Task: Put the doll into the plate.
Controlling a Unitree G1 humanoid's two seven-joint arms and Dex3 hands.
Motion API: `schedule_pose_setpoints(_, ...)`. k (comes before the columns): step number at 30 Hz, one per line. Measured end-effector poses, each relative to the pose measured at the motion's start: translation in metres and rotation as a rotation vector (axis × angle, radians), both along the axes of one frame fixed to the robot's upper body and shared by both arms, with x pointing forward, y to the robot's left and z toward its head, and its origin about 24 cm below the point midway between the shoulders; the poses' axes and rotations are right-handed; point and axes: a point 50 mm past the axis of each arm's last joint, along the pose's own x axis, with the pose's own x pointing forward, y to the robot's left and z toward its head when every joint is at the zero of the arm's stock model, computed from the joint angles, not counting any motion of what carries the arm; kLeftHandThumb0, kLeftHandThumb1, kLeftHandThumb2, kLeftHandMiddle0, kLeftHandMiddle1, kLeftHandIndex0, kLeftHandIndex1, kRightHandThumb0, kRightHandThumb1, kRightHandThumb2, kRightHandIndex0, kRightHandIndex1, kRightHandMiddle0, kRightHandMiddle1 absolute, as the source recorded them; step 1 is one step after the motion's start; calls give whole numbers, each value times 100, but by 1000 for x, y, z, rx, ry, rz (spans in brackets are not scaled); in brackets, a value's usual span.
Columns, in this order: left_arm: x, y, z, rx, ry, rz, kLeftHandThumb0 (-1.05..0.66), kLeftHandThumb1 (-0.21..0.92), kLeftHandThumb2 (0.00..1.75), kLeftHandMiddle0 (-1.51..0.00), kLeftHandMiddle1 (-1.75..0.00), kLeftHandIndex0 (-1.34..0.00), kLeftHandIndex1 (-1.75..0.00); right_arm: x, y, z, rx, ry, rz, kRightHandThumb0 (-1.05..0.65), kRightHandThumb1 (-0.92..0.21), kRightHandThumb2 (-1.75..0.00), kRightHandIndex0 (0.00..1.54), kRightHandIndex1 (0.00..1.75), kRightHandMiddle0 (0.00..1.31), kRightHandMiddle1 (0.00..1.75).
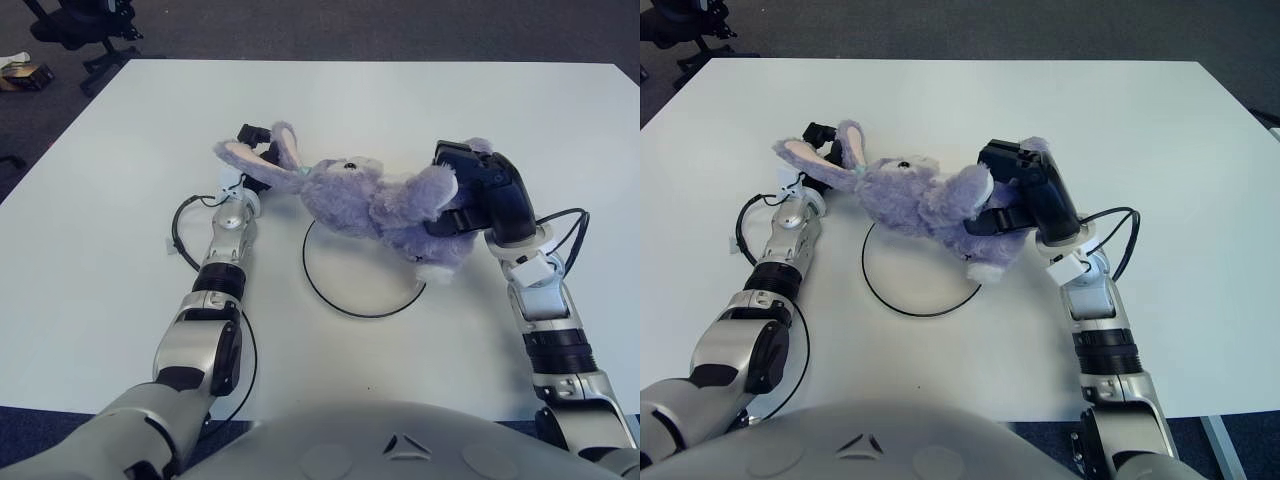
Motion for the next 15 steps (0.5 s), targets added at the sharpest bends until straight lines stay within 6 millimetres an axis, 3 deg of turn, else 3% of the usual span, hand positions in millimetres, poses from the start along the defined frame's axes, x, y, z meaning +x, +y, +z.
schedule_pose_setpoints(15, 0, -1, -1, 11, 10, 2, -37, 78, 70, -80, -175, -29, -175, 10, 11, 6, 1, -27, 19, -38, -68, -75, 74, 175, 42, 164)
